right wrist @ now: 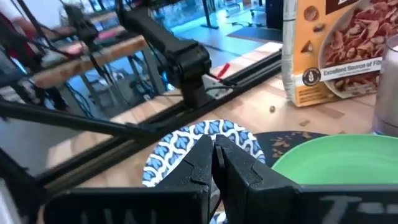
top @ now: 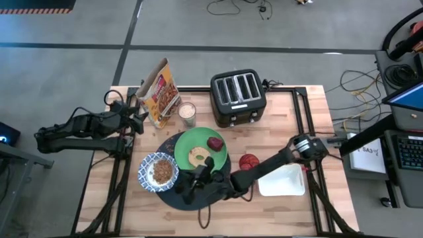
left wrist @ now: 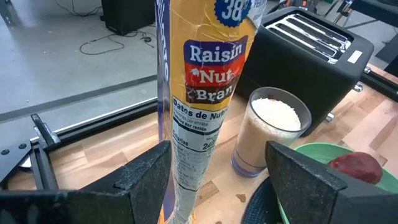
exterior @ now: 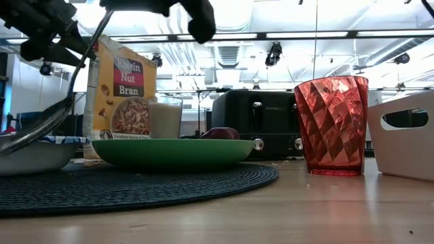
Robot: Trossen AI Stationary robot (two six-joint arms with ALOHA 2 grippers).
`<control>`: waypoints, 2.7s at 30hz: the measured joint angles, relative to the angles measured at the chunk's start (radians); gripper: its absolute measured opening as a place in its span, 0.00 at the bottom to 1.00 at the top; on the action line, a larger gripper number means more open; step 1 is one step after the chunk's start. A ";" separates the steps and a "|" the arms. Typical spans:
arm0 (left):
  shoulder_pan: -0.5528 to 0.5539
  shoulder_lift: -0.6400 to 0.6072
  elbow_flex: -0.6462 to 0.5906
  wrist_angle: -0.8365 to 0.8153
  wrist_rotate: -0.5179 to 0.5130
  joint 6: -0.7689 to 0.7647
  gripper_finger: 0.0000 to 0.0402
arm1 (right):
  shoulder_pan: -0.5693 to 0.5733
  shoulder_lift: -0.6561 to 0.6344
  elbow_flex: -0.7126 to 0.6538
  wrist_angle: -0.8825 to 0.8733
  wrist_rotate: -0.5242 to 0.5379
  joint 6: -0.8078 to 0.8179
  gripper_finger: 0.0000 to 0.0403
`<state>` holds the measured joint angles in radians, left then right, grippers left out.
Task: Arrange a breakfast setting
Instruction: Put the spoon on the black table mat at the bottom of the green plate
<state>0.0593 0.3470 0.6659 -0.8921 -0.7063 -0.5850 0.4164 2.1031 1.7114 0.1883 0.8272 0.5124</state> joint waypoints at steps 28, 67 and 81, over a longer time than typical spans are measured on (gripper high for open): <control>0.000 -0.002 0.000 0.001 -0.001 0.001 0.60 | -0.016 0.069 0.200 -0.403 -0.068 0.189 0.03; 0.000 -0.002 -0.001 0.002 -0.002 0.001 0.60 | -0.013 0.068 0.300 -0.968 -0.412 0.622 0.14; 0.000 -0.002 -0.001 0.001 -0.002 0.001 0.60 | -0.015 0.106 0.280 -0.979 -0.799 0.244 0.15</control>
<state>0.0593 0.3452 0.6651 -0.8908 -0.7078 -0.5842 0.4014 2.2093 1.9919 -0.7910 0.0278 0.7559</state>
